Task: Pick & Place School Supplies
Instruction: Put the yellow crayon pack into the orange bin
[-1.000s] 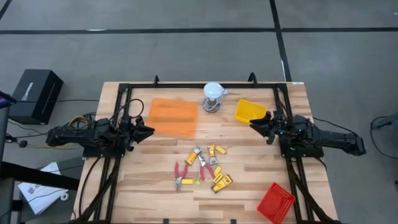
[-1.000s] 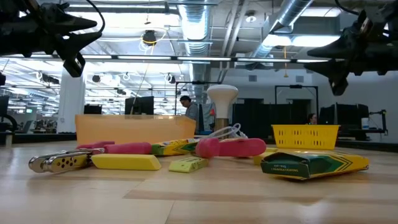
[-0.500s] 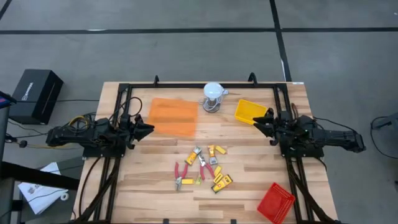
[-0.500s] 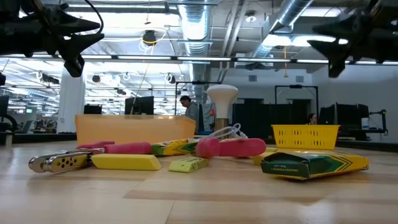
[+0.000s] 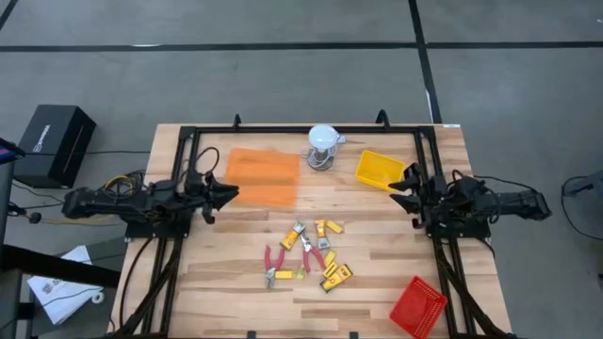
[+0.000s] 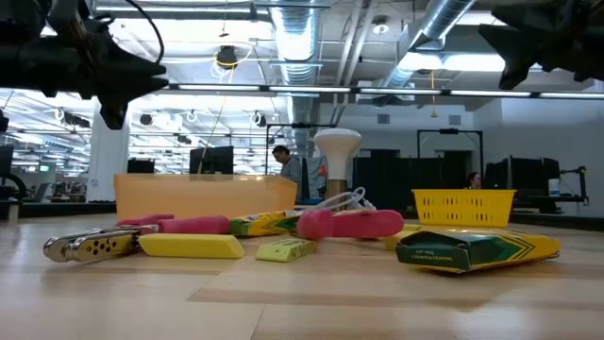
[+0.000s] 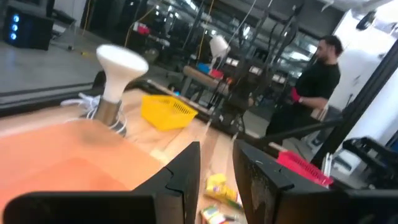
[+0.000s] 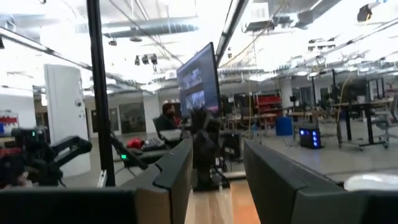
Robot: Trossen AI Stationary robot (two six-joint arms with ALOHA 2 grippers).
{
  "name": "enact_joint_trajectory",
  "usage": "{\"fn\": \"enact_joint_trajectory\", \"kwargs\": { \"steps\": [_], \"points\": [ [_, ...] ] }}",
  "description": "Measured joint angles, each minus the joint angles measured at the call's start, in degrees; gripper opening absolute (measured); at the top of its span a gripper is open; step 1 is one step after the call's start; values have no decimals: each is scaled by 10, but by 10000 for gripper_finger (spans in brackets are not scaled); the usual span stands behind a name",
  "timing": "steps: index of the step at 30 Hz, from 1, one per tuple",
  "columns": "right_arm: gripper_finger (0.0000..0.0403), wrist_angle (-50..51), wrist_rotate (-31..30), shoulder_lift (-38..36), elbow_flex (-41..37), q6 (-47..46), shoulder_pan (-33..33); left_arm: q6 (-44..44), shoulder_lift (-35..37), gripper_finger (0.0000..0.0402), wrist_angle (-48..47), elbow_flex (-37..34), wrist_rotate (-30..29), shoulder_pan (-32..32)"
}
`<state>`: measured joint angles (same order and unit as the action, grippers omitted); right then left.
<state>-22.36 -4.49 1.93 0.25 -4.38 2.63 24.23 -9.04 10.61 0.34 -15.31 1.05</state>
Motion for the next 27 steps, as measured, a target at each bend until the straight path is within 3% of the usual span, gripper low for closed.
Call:
{"fn": "enact_joint_trajectory", "kwargs": {
  "steps": [6, 12, 17, 27],
  "points": [
    [138, -12, -3, 7, 5, 18, -1, -61, -69, 91, 3, 0, 59, -3],
    [138, -107, -5, 103, 13, 19, 6, -104, -188, 91, 5, 42, 96, 6],
    [139, -170, -21, 193, 22, 33, 16, -166, -352, 91, 1, 139, 89, 15],
    [150, -172, -46, 352, 130, 84, 15, -210, -672, 91, -175, 399, 65, 15]
  ]
}}
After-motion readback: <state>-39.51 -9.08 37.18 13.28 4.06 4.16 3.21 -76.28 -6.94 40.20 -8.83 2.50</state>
